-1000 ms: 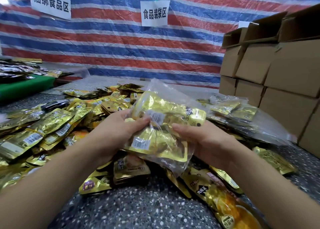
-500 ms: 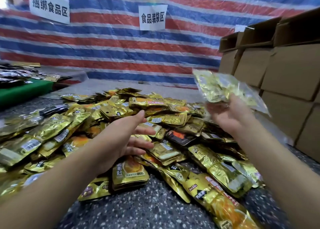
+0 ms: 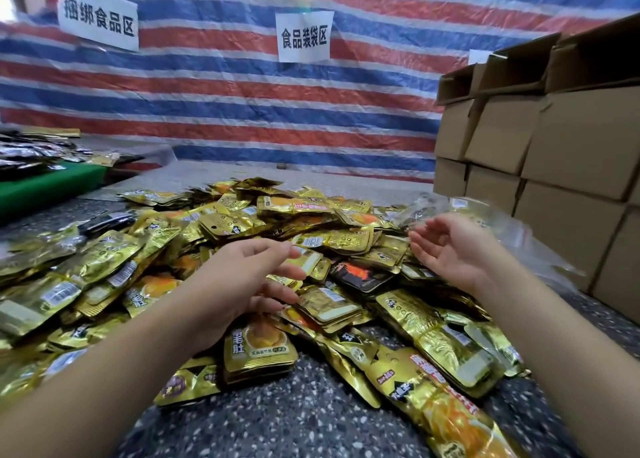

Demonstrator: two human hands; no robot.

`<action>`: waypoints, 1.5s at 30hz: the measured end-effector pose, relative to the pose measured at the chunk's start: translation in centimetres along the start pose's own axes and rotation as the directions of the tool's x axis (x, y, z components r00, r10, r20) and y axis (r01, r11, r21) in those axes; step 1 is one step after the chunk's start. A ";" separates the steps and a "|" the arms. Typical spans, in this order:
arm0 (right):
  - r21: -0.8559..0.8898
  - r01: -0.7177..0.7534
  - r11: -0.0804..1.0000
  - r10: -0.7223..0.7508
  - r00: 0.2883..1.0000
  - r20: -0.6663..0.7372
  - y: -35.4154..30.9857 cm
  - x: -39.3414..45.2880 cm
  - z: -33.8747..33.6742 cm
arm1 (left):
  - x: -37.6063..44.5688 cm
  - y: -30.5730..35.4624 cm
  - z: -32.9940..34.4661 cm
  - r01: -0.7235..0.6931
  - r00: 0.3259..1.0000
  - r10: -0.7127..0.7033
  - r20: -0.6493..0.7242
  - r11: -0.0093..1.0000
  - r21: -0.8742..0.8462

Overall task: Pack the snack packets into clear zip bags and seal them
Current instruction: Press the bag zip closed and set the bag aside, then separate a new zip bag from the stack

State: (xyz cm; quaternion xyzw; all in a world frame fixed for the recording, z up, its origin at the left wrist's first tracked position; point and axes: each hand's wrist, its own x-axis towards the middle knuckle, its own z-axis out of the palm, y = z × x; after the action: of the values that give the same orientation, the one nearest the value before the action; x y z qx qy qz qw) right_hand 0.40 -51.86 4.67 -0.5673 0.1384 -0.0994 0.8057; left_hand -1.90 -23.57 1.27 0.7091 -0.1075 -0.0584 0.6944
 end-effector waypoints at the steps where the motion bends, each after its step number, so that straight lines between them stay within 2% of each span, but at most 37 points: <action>1: -0.044 0.022 0.999 -0.021 1.000 0.004 0.1 -0.3 0.1 | 0.0 -0.1 -0.1 -0.022 0.999 0.022 -0.034 0.999 0.024; 5: -0.150 0.071 0.986 -0.059 0.995 0.082 0.7 -2.2 1.5 | 0.0 -0.1 -0.4 -0.099 0.986 0.112 -0.124 0.989 0.108; 9: -0.228 0.129 0.965 -0.066 0.962 0.263 1.7 -5.0 3.9 | 0.0 0.2 -0.3 -0.081 0.987 0.094 -0.130 0.992 0.102; 13: -0.396 0.358 0.846 -0.211 0.906 0.367 4.1 -6.9 4.9 | 0.1 0.0 0.1 -0.069 0.988 0.087 -0.128 0.988 0.137; 18: -0.492 0.494 0.717 -0.269 0.847 0.458 6.1 -7.8 4.8 | 0.3 0.1 -0.1 -0.118 0.981 0.142 -0.133 0.978 0.174; 20: -0.470 0.511 0.720 -0.286 0.835 0.469 6.2 -8.2 5.1 | 0.2 0.4 -0.2 -0.194 0.957 0.249 -0.147 0.929 0.316; 23: -0.473 0.539 0.697 -0.271 0.808 0.523 6.3 -8.9 5.3 | 0.0 1.1 -0.9 -0.273 0.867 0.474 -0.153 0.709 0.651; 25: -0.498 0.553 0.668 -0.259 0.800 0.541 6.6 -9.1 5.4 | -0.1 1.9 -1.8 -0.223 0.828 0.537 -0.164 0.583 0.781; 30: -0.526 0.565 0.636 -0.253 0.796 0.549 6.8 -9.0 5.2 | 0.1 4.1 -6.8 -0.101 0.741 0.637 -0.211 0.417 0.903; 33: -0.541 0.586 0.603 -0.252 0.783 0.568 7.0 -9.1 5.3 | 0.0 3.6 -13.0 0.132 0.701 0.635 -0.324 0.331 0.934; 35: -0.540 0.604 0.587 -0.257 0.771 0.582 7.1 -9.2 5.6 | -0.4 2.7 -17.5 0.377 0.684 0.562 -0.465 0.273 0.885; 37: -0.538 0.615 0.577 -0.258 0.762 0.595 7.2 -9.4 5.8 | -0.9 1.7 -21.6 0.602 0.666 0.387 -0.637 0.224 0.766; 38: -0.542 0.617 0.571 -0.254 0.760 0.598 7.2 -9.5 5.8 | -1.2 1.0 -23.3 0.666 0.673 0.269 -0.689 0.183 0.723; 40: -0.552 0.615 0.563 -0.239 0.761 0.604 7.3 -9.6 5.7 | -1.7 -0.8 -25.8 0.702 0.696 0.116 -0.709 0.096 0.705; 41: -0.555 0.614 0.561 -0.233 0.761 0.606 7.4 -9.6 5.7 | -2.1 -1.5 -26.4 0.691 0.711 0.095 -0.697 0.089 0.717; 43: -0.561 0.618 0.551 -0.231 0.759 0.609 7.4 -9.6 5.7 | -2.6 -2.8 -26.7 0.690 0.703 0.120 -0.701 0.123 0.713; 45: -0.559 0.623 0.546 -0.235 0.755 0.612 7.4 -9.6 5.7 | -2.7 -3.5 -26.8 0.701 0.692 0.151 -0.706 0.097 0.707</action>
State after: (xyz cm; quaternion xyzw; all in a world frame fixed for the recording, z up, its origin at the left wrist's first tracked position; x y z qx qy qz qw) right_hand -6.70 -41.24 0.55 -0.8636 -0.1809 -0.0962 0.4607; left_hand 2.00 3.20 -1.60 0.9546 0.2702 0.1219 0.0301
